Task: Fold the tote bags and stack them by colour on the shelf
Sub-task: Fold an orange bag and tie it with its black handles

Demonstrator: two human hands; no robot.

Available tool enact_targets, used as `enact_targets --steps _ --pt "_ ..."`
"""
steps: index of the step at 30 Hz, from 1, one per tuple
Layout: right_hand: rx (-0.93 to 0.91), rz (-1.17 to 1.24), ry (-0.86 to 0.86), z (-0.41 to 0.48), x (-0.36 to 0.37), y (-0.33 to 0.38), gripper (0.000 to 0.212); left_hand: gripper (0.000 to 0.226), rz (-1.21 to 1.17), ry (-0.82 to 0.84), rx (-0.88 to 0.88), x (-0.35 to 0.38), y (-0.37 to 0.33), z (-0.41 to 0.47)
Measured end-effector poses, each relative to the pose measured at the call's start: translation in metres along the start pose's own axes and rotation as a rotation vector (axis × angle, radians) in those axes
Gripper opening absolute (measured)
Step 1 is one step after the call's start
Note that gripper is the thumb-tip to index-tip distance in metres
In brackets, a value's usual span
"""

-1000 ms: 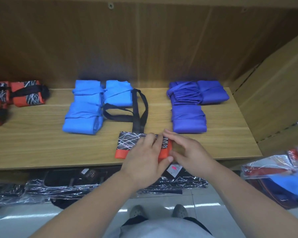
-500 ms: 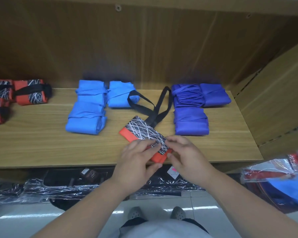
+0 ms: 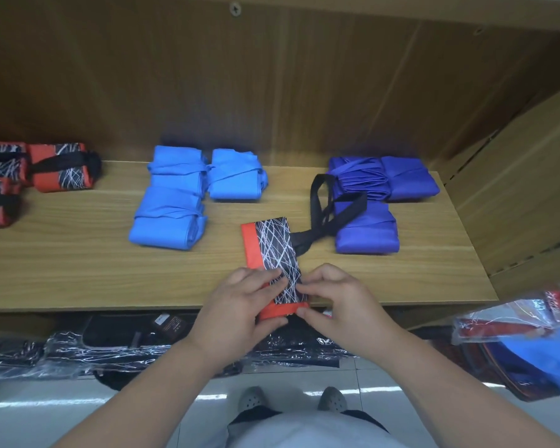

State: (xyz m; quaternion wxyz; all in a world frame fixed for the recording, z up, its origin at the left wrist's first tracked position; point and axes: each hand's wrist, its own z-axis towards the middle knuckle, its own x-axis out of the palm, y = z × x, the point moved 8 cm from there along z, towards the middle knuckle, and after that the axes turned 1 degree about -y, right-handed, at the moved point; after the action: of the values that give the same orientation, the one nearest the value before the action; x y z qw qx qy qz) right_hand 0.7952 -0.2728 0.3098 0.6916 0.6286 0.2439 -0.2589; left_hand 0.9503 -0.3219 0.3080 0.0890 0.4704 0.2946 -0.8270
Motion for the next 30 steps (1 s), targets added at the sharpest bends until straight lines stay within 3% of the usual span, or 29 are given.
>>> enact_targets --steps 3,7,11,13,16,22,27,30 --pt "-0.073 -0.043 0.000 0.001 0.001 0.007 0.042 0.072 0.051 0.069 0.034 0.001 0.006 -0.006" --pt "-0.190 -0.129 -0.042 0.007 -0.003 0.021 0.037 0.051 -0.052 0.019 0.019 -0.011 0.009 -0.001" --pt "-0.184 -0.183 0.036 0.017 -0.007 0.026 0.046 0.030 -0.154 0.006 -0.124 -0.026 0.015 0.006" --pt "-0.214 -0.275 0.074 0.022 -0.006 0.030 0.052 0.025 -0.192 0.004 -0.173 -0.030 0.018 0.007" --pt "-0.249 -0.362 0.080 0.029 0.001 0.034 0.043 0.023 -0.282 0.030 -0.247 -0.029 0.025 0.004" --pt "-0.065 -0.242 0.086 0.040 0.011 0.033 0.041 0.015 -0.429 -0.024 -0.439 -0.027 0.035 -0.003" --pt "0.002 -0.198 0.003 0.048 0.004 0.026 0.046 0.030 -0.431 -0.072 -0.439 -0.035 0.043 0.007" --pt "0.045 -0.144 -0.039 0.052 0.001 0.023 0.032 0.037 -0.391 -0.095 -0.469 -0.039 0.048 0.011"
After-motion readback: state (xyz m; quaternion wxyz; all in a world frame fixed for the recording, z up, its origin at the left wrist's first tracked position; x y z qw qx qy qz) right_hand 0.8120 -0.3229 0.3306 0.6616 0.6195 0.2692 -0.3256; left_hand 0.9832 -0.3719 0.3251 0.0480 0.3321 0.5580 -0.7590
